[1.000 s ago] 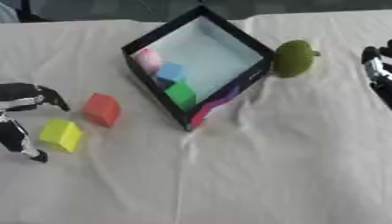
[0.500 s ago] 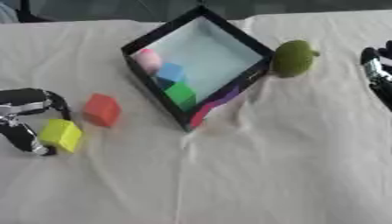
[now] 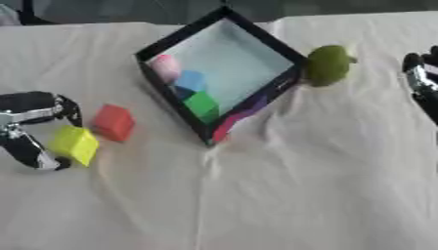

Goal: Pick up objects on the table and place them in the box.

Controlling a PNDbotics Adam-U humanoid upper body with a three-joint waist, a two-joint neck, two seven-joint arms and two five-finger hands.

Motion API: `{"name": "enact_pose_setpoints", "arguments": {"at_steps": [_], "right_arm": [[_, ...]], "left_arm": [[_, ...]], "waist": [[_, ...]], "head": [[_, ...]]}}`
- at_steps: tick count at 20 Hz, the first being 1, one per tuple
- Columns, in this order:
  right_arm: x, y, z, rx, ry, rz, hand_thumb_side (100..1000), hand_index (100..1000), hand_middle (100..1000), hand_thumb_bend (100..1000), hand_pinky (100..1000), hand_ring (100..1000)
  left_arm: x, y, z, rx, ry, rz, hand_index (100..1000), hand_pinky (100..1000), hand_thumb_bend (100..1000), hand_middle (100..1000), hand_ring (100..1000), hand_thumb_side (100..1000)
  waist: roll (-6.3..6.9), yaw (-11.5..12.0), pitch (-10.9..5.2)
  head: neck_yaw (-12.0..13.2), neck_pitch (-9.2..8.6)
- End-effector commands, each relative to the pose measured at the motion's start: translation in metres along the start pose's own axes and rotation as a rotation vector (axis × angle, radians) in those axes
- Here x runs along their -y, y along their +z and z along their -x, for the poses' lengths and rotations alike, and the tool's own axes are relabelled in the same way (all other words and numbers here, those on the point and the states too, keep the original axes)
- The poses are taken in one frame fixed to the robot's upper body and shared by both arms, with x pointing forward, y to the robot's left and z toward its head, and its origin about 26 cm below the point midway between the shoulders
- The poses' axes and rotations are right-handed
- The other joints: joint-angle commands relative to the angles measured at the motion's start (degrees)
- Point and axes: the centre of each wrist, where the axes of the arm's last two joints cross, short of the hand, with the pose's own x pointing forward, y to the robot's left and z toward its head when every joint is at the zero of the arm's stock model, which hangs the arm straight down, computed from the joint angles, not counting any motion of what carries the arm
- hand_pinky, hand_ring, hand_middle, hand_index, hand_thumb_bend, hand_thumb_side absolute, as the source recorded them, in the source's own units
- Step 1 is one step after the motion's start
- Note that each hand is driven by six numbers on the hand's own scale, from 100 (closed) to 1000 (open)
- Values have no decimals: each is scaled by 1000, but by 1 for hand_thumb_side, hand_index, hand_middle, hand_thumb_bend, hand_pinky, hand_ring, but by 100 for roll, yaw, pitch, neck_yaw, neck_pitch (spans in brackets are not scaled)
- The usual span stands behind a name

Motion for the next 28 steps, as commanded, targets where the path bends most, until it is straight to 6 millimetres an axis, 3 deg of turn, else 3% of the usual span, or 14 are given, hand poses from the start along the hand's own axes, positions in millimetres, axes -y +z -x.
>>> {"name": "enact_pose_setpoints", "arguments": {"at_steps": [1,3,7,11,14,18,21,23,26,28], "right_arm": [[8,-5,-10,38,24,8,427,898,849,281,892,822],[8,-5,-11,41,20,6,426,898,849,279,892,822],[5,-7,-14,49,8,-3,424,897,849,275,892,822],[-1,-10,-18,63,-17,-16,422,897,849,274,891,823],[-5,-11,-21,70,-34,-24,421,897,849,275,892,823],[-9,-12,-23,76,-49,-34,420,897,849,274,891,822],[-9,-12,-23,76,-51,-35,420,897,849,276,891,822],[-9,-12,-22,75,-49,-35,421,896,848,276,891,822],[-8,-11,-21,70,-45,-33,421,896,848,276,891,822],[-7,-10,-20,69,-43,-27,421,896,848,275,891,822]], "left_arm": [[-48,11,-30,87,-108,-87,588,786,428,657,769,100],[-70,-7,-44,129,-120,-102,589,785,437,657,769,100],[-94,-70,-56,153,-98,-102,589,784,455,657,768,100],[-86,-143,-63,111,-121,-83,604,788,515,669,772,100],[-73,-175,-66,92,-173,-86,627,794,571,684,778,100],[-55,-198,-62,54,-191,-85,682,804,625,720,796,100],[-41,-206,-55,28,-183,-68,784,831,665,779,838,207],[-37,-207,-52,24,-174,-74,884,873,694,854,893,295],[-41,-202,-51,29,-146,-133,906,873,689,858,895,358],[-48,-194,-50,43,-119,-179,899,867,652,847,889,341]], "waist": [[54,18,-181],[50,29,-217],[18,22,-251],[-32,-66,-237],[-55,-124,-216],[-66,-179,-202],[-64,-190,-203],[-63,-184,-204],[-66,-157,-208],[-66,-130,-215]], "head": [[-15,-15],[-13,-11],[-6,-12],[111,-79],[186,-113],[230,-142],[244,-152],[239,-148],[211,-137],[183,-126]]}}
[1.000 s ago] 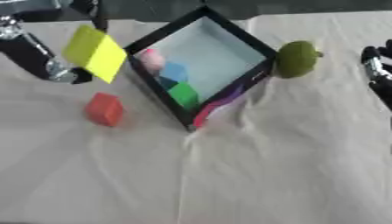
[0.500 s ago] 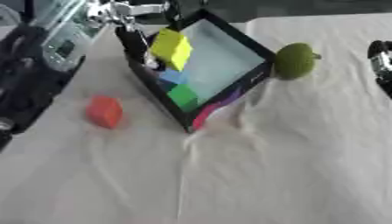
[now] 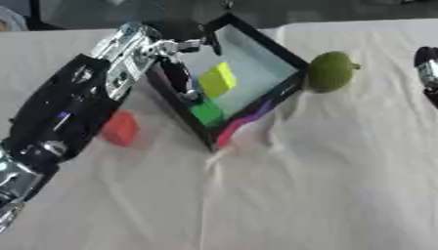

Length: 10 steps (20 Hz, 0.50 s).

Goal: Pick up objects on the table and place them in the box.

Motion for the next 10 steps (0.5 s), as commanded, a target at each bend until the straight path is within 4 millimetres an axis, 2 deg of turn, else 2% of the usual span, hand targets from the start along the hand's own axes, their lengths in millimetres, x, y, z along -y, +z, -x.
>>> {"name": "enact_pose_setpoints", "arguments": {"at_steps": [1,3,5,10], "right_arm": [[4,-2,-9,32,8,2,420,896,848,276,891,822],[6,-1,-9,33,15,9,420,896,847,276,891,822],[9,0,-9,32,25,17,420,896,847,276,891,822],[15,1,-8,30,48,33,418,896,847,279,891,821]], "left_arm": [[-26,17,6,11,29,-116,892,861,632,839,885,323],[-41,36,11,28,60,-185,866,844,593,813,866,293],[-55,63,20,43,87,-241,857,840,576,806,861,282],[-73,145,43,67,153,-270,840,831,534,786,845,296]], "waist": [[-61,28,-189],[-48,69,-201],[-24,114,-215],[24,211,-220]], "head": [[-47,-27],[-110,-2],[-189,17],[-402,78]]}}
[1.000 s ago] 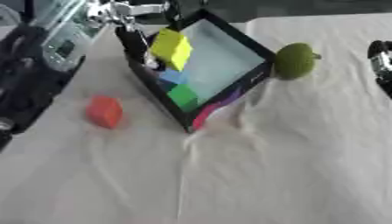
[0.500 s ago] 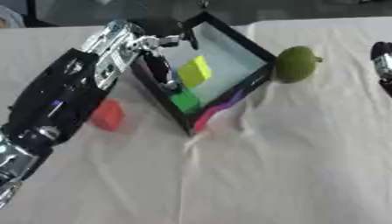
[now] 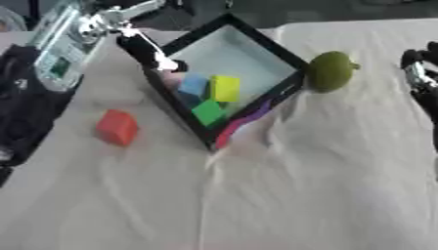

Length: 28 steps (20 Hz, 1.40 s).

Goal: Pick up objects on the table and place them in the box.

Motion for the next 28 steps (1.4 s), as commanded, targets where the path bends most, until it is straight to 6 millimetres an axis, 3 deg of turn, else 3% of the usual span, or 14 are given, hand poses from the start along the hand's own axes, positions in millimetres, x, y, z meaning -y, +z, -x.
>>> {"name": "enact_pose_setpoints", "arguments": {"at_steps": [1,6,11,17,28], "right_arm": [[9,-3,-12,42,34,14,418,896,847,279,891,821],[12,-2,-12,42,44,23,419,896,847,280,891,822],[13,-2,-12,42,50,25,420,896,847,280,891,822],[13,-1,-13,44,50,30,422,896,847,278,890,822],[10,-1,-14,44,43,24,425,895,847,279,890,821]], "left_arm": [[-42,51,2,12,-11,-36,840,831,533,786,845,298],[-49,108,6,-8,37,24,838,831,515,784,845,332],[-41,135,14,-33,84,124,839,833,541,784,849,349],[-24,138,25,-34,122,244,829,836,588,782,856,316],[7,116,40,-33,151,392,840,838,628,799,864,282]], "waist": [[26,31,-218],[17,90,-208],[-11,116,-202],[-89,92,-159],[-136,13,-88]], "head": [[-131,36],[-127,65],[-48,110],[-42,131],[-113,120]]}}
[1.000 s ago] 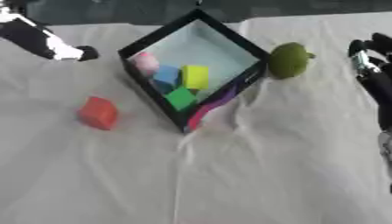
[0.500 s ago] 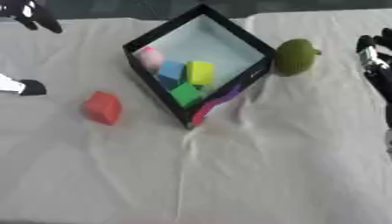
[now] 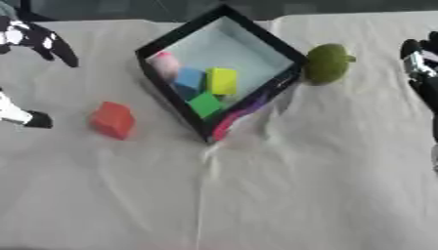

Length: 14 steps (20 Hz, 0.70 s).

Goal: Pick up objects on the table and place them in the box.

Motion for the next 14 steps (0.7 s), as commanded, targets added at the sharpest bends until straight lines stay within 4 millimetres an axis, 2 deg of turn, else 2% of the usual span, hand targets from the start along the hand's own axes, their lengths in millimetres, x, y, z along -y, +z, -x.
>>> {"name": "enact_pose_setpoints", "arguments": {"at_steps": [1,5,14], "right_arm": [[3,-3,-13,45,17,-4,425,896,847,279,890,821],[2,-3,-12,42,15,-6,426,896,847,279,890,821],[0,-3,-12,39,12,-12,427,896,848,280,890,821]], "left_arm": [[-4,-3,3,-23,-30,12,842,838,632,800,864,282],[0,-17,7,-35,-42,37,854,840,660,806,867,279],[9,-44,18,-94,-122,135,853,849,714,814,877,275]], "waist": [[-80,-15,-88],[-80,-36,-77],[-48,-93,-61]], "head": [[-80,17],[-167,-1],[-135,-56]]}}
